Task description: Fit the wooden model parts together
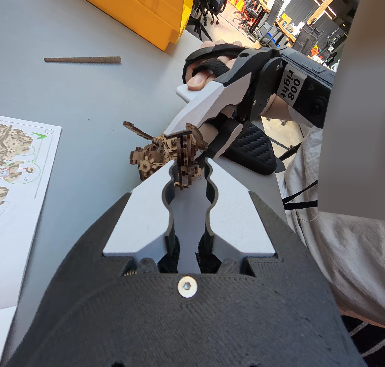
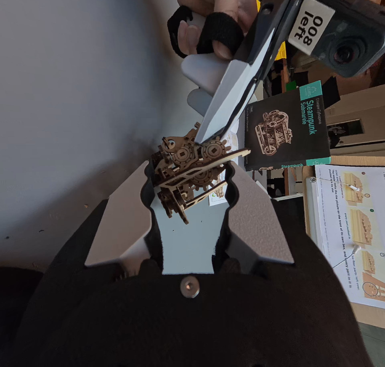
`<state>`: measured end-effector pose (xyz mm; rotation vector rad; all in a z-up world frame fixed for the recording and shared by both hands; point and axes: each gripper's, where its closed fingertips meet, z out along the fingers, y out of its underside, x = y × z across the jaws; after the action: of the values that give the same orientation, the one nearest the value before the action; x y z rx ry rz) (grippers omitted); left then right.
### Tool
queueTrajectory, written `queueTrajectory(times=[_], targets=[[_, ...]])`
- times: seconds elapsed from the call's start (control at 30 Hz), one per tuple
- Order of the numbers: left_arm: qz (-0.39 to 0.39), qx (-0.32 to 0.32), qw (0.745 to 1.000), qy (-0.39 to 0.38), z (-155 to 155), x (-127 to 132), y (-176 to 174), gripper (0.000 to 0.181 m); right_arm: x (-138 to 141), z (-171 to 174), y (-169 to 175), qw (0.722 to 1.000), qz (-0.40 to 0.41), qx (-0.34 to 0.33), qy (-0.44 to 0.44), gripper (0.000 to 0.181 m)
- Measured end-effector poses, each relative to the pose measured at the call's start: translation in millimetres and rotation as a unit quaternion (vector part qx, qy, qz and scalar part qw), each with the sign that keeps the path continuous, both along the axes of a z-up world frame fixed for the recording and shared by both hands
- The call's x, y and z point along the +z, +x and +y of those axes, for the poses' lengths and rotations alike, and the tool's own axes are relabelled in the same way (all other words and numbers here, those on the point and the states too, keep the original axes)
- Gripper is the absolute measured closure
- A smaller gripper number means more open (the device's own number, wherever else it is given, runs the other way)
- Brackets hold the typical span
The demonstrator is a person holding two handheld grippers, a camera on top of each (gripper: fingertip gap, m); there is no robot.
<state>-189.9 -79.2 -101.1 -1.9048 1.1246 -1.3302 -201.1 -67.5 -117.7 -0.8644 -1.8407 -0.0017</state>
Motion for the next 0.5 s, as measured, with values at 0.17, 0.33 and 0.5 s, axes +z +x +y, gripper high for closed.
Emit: queueTrajectory(times=[0.17, 0.33, 0.5], targets=[[-0.015, 0.015, 1.000, 0.017, 4, 8, 0, 0.154, 11, 6, 4, 0.995, 0.038, -0.020, -0.092, 0.113], [-0.021, 0.031, 0.999, 0.011, 7, 7, 3, 0.153, 11, 6, 5, 0.981, 0.055, -0.027, -0.183, 0.113], [-0.020, 0.025, 0.999, -0.034, 2, 1, 8, 0.162, 12, 0, 0, 0.976, 0.055, -0.020, -0.212, 0.113]])
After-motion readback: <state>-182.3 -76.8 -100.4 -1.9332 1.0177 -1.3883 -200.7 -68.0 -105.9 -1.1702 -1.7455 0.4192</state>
